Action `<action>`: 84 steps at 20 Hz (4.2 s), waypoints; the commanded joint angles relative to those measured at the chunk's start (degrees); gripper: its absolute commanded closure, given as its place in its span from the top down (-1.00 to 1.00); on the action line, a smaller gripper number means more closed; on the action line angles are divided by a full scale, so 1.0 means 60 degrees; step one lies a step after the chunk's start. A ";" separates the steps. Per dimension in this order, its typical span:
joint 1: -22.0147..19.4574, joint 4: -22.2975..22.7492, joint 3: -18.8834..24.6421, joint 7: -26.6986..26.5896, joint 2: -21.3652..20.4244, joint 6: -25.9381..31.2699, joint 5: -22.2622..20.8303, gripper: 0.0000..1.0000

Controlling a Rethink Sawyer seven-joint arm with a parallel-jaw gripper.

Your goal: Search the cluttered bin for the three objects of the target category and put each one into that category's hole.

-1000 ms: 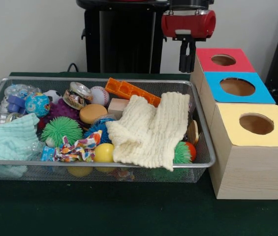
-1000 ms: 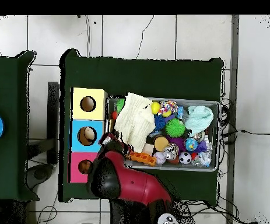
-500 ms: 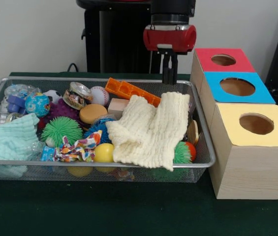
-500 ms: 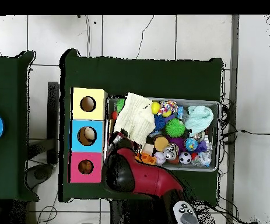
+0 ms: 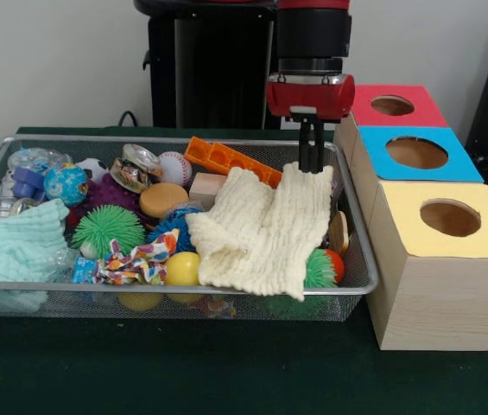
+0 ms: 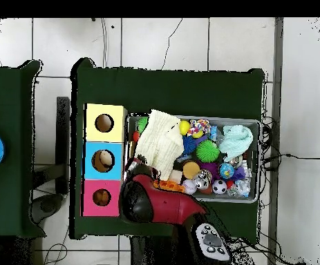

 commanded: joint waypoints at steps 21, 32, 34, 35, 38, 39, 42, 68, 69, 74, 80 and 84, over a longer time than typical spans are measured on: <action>-0.1190 -0.2846 0.0871 0.0703 0.3781 -0.2976 -0.3019 -1.00; -0.3119 -0.3725 0.1597 0.0420 0.4445 -0.2114 -0.6167 -1.00; -0.3611 -0.3827 0.1911 0.0460 0.4474 -0.1843 -0.6908 -1.00; -0.3885 -0.3859 0.2112 0.0457 0.4462 -0.1649 -0.7298 -1.00; -0.4346 -0.3845 0.2467 0.0470 0.4361 -0.1283 -0.7919 -1.00; -0.4515 -0.3832 0.2600 0.0471 0.4314 -0.1174 -0.8149 -1.00; -0.4866 -0.3737 0.2945 0.0421 0.4171 -0.0792 -0.8479 -1.00; -0.4935 -0.3200 0.2636 -0.0732 0.1588 0.0914 -0.9007 -1.00; -0.5009 -0.3216 0.2730 -0.0803 0.1550 0.1001 -0.9103 -1.00; -0.5077 -0.3359 0.2791 -0.0676 0.1671 0.0911 -0.9427 -1.00; -0.4594 -0.3567 0.2158 -0.0308 0.1835 0.0395 -0.9481 -1.00; -0.4481 -0.3753 0.1992 -0.0233 0.2070 0.0202 -0.9534 -1.00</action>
